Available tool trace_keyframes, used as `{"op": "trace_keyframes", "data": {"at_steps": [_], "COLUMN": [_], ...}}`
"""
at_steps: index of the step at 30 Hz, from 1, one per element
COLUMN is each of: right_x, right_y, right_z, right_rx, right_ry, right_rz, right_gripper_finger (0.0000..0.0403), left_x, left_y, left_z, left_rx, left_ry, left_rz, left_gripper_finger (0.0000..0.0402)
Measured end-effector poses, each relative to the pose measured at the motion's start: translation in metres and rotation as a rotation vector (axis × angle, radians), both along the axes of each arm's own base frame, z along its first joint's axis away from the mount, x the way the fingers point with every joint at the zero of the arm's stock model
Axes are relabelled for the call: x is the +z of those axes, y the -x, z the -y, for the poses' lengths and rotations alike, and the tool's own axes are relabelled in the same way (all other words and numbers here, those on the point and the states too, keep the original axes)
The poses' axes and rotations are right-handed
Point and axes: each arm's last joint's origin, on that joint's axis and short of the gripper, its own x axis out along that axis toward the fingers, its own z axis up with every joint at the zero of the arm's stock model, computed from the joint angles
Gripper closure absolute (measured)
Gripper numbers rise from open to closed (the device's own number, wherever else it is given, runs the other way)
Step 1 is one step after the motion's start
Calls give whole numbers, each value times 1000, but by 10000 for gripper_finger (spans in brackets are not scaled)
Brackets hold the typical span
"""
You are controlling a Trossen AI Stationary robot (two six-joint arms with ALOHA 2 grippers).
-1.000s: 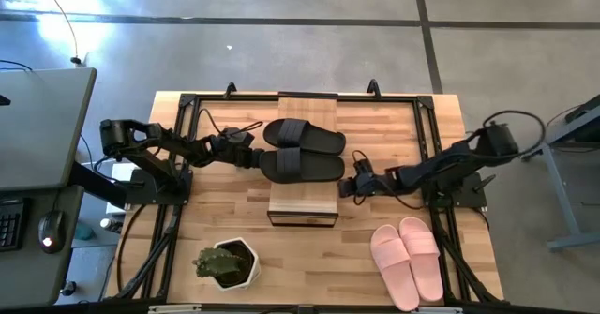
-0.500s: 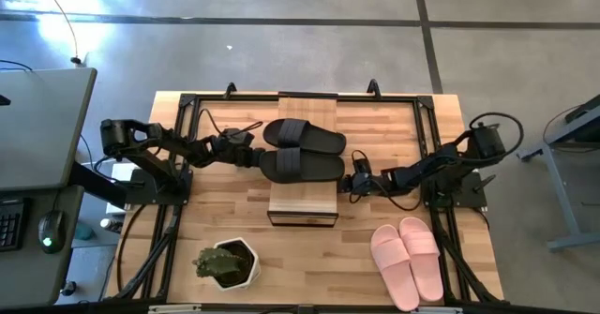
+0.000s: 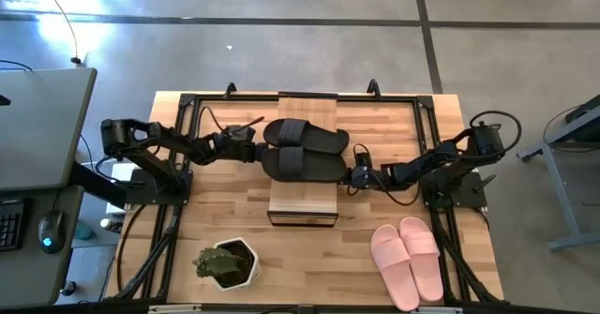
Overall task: Pick and place slides into the shelf
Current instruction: Adjust the black slippers under the shelf
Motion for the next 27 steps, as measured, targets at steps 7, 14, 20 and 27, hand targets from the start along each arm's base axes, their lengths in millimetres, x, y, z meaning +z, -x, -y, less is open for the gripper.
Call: {"op": "trace_keyframes", "data": {"at_steps": [7, 14, 20, 27], "right_x": [0, -1, -1, 6], "right_y": [0, 0, 6, 17], "right_z": [0, 0, 0, -3], "right_rx": [1, 1, -38, -61], "right_ry": [-2, -1, -5, -2], "right_rz": [0, -7, -59, -110], "right_gripper_finger": [403, 403, 403, 403], "left_x": [-8, -10, -10, -11], "left_y": [5, 7, 7, 14], "left_z": [3, 4, 4, -6], "left_rx": [-17, -23, -23, -5], "left_ry": [42, 54, 57, 103], "left_rz": [-97, -121, -126, -108], "left_gripper_finger": [280, 280, 280, 280]}}
